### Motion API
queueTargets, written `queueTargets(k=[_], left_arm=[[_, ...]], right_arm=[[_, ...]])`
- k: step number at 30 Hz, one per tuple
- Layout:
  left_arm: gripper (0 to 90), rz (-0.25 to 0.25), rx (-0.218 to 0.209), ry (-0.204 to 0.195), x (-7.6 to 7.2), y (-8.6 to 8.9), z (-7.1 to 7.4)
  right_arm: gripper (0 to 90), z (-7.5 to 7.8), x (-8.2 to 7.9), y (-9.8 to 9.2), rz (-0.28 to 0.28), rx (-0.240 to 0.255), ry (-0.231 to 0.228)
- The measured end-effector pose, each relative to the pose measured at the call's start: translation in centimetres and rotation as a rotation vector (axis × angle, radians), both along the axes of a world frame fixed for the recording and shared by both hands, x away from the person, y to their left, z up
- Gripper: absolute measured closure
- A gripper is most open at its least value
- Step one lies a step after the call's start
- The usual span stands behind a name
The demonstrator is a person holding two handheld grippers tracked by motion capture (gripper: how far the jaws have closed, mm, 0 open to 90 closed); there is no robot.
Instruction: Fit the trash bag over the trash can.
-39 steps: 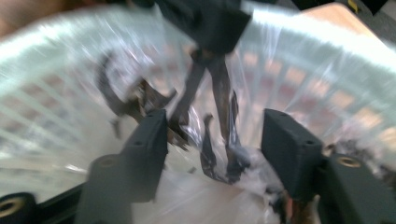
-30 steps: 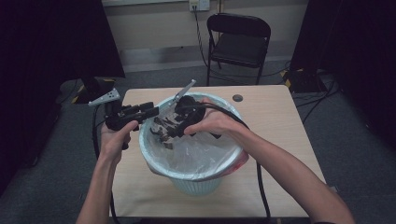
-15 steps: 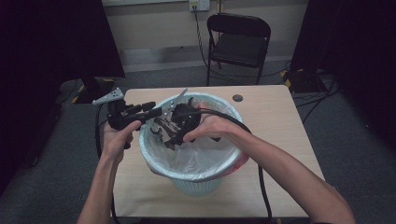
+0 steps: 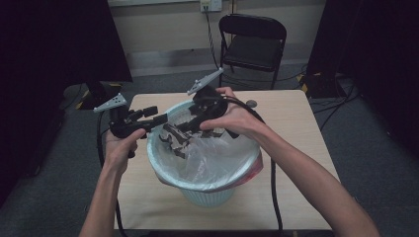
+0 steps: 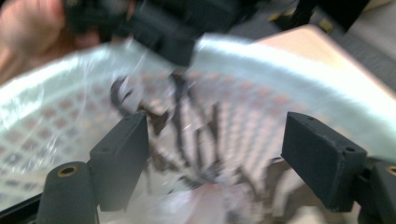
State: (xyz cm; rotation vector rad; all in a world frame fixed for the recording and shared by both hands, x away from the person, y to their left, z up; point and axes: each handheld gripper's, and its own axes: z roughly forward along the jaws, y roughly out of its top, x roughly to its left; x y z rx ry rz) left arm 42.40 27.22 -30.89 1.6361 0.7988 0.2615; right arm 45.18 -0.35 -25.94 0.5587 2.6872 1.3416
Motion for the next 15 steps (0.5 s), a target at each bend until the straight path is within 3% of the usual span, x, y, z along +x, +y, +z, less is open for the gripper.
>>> queueTargets(k=[9,15], left_arm=[[24.4,0.039,-0.033,0.022,0.1,1.6,-0.1],[23.6,0.067,-0.080,0.014,-0.2,2.7,0.3]], right_arm=[[25.3,2.8,1.9,-4.6,-0.206,0.044,-0.090],[24.6,3.3,2.2,-7.8,-0.288,0.079,-0.090]])
